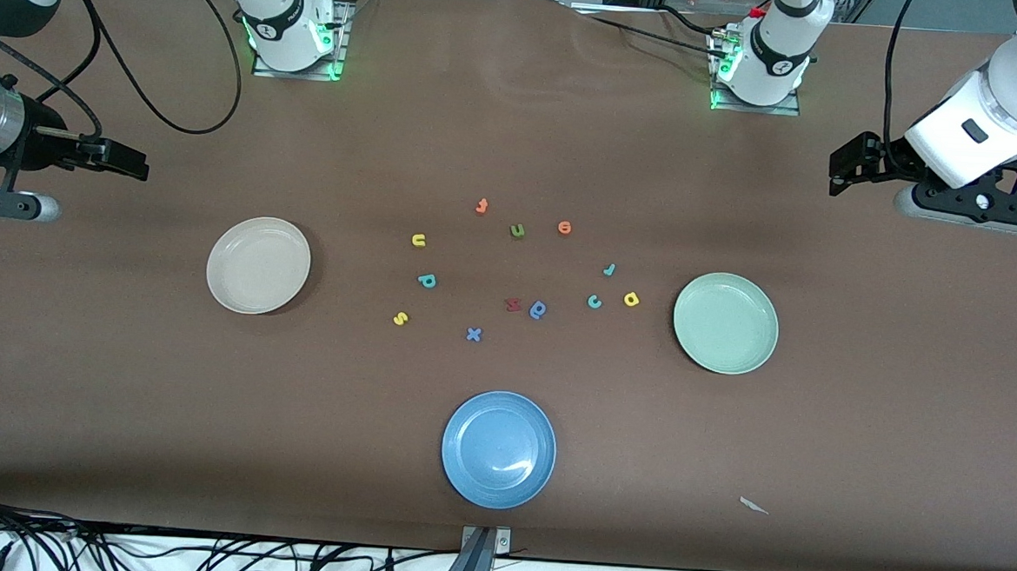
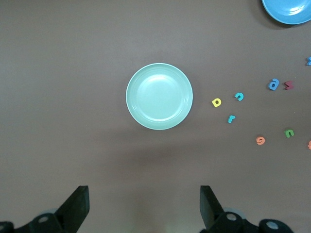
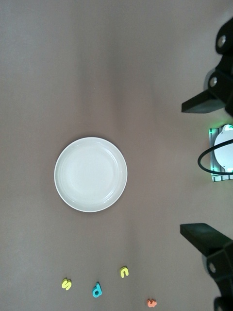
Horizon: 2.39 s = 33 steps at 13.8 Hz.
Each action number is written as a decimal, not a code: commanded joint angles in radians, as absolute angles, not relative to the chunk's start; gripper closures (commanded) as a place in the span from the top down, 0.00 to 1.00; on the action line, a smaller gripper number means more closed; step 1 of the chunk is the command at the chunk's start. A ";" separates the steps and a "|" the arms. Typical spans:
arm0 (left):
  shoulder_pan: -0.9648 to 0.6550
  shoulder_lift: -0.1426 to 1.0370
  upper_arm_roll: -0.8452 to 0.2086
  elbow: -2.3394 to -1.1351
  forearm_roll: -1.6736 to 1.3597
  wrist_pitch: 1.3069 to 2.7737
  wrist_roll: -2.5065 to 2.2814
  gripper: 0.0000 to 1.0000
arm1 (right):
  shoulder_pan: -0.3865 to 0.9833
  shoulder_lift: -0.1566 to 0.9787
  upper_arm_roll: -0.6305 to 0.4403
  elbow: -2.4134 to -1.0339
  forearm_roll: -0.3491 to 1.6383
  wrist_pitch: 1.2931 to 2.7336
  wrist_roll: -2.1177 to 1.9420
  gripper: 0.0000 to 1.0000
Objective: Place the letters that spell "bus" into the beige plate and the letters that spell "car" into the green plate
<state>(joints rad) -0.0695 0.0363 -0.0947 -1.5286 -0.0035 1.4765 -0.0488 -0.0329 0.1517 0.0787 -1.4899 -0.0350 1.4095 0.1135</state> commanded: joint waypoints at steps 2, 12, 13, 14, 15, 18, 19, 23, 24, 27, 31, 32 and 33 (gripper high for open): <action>-0.071 0.032 -0.095 -1.516 -0.011 1.459 -0.037 1.00 | -0.044 0.153 0.086 -1.483 -0.025 1.405 0.104 1.00; -0.071 0.032 -0.113 -1.516 -0.011 1.459 -0.048 1.00 | -0.044 0.153 0.086 -1.483 -0.025 1.405 0.106 1.00; -0.071 0.032 -0.117 -1.516 -0.011 1.459 -0.048 1.00 | -0.043 0.153 0.087 -1.483 -0.023 1.407 0.109 1.00; -0.071 0.032 -0.118 -1.516 -0.011 1.459 -0.048 1.00 | -0.043 0.153 0.087 -1.485 -0.014 1.408 0.115 1.00; -0.071 0.032 -0.118 -1.516 -0.011 1.459 -0.048 1.00 | -0.041 0.153 0.089 -1.485 0.017 1.408 0.120 1.00; -0.069 0.032 -0.117 -1.516 -0.011 1.443 -0.048 1.00 | -0.026 0.158 0.094 -1.486 0.038 1.423 0.127 1.00; -0.071 0.032 -0.117 -1.516 -0.011 1.443 -0.048 1.00 | -0.023 0.169 0.094 -1.486 0.038 1.428 0.127 1.00; -0.069 0.032 -0.114 -1.514 -0.011 1.443 -0.048 1.00 | 0.027 0.213 0.095 -1.493 0.040 1.472 0.173 1.00; -0.068 0.032 -0.112 -1.514 -0.011 1.443 -0.048 1.00 | 0.052 0.230 0.095 -1.493 0.040 1.486 0.193 1.00; -0.067 0.032 -0.114 -1.516 -0.011 1.442 -0.048 1.00 | 0.095 0.276 0.095 -1.494 0.040 1.532 0.242 1.00; -0.069 0.050 -0.110 -1.522 -0.014 1.414 -0.037 1.00 | 0.138 0.340 0.095 -1.496 0.040 1.600 0.288 1.00; -0.075 0.092 -0.110 -1.514 -0.017 1.410 -0.041 1.00 | 0.150 0.356 0.095 -1.497 0.041 1.615 0.299 1.00; -0.078 0.110 -0.112 -1.514 -0.020 1.413 -0.037 1.00 | 0.164 0.368 0.095 -1.500 0.043 1.635 0.304 1.00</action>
